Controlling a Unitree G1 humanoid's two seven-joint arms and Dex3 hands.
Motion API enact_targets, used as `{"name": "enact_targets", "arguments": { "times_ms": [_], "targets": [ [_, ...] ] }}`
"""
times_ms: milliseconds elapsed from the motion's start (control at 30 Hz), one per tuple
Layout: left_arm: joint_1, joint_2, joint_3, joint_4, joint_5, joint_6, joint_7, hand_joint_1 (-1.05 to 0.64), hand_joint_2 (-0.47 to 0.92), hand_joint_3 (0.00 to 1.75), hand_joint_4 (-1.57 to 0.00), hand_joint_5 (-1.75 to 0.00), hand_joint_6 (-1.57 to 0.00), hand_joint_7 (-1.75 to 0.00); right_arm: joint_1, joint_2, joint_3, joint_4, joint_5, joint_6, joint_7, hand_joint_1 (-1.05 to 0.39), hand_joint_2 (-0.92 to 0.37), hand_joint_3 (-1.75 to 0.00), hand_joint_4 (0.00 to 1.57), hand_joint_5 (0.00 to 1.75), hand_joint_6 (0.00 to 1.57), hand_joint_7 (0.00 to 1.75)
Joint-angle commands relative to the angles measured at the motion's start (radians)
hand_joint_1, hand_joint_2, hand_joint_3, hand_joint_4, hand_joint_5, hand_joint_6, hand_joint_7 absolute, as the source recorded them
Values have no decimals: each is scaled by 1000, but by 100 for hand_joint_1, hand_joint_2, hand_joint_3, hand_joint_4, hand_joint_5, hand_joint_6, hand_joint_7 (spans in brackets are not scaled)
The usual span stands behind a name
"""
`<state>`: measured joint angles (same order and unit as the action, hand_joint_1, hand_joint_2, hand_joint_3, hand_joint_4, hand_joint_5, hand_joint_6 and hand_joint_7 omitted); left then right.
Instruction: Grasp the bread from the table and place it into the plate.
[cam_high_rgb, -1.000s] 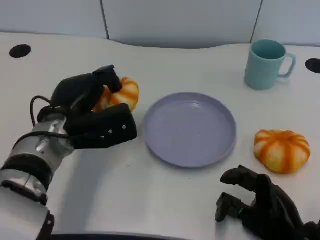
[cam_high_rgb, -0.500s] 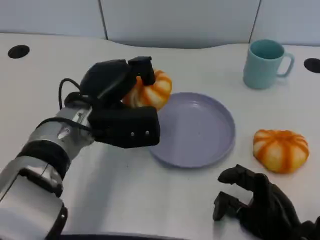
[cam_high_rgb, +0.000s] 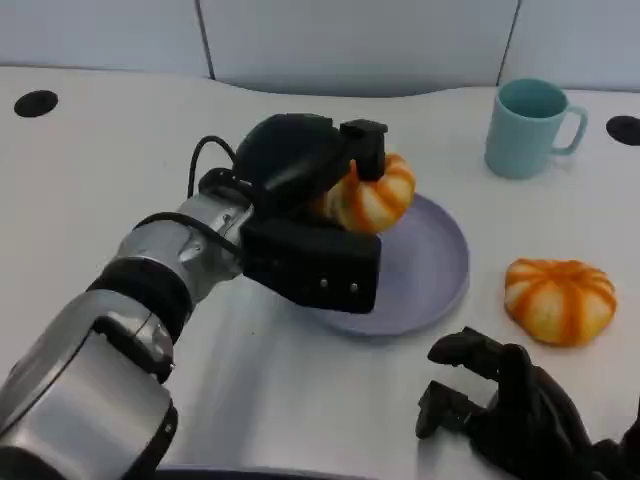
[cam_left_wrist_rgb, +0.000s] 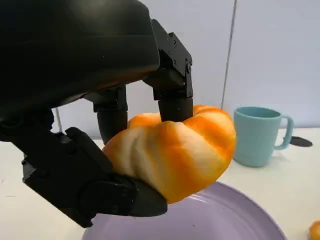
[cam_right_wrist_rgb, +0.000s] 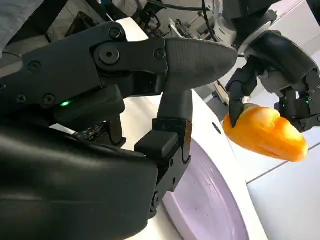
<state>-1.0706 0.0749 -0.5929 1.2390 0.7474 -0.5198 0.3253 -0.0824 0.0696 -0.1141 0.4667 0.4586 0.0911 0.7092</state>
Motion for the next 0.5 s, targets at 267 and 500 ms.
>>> {"name": "enact_targets", "arguments": {
  "times_ms": [267, 500],
  "targets": [
    [-11, -9, -46, 18, 30, 4, -54, -26, 55, 92, -87, -175, -65, -175, 21, 2, 2, -24, 3, 44, -35, -52, -92, -42, 78, 142, 64, 111],
    [-11, -7, -65, 28, 49, 21, -46, -32, 60, 80, -87, -175, -61, -175, 22, 0, 1, -22, 2, 38, -31, -51, -92, -43, 78, 140, 65, 110]
  ]
}}
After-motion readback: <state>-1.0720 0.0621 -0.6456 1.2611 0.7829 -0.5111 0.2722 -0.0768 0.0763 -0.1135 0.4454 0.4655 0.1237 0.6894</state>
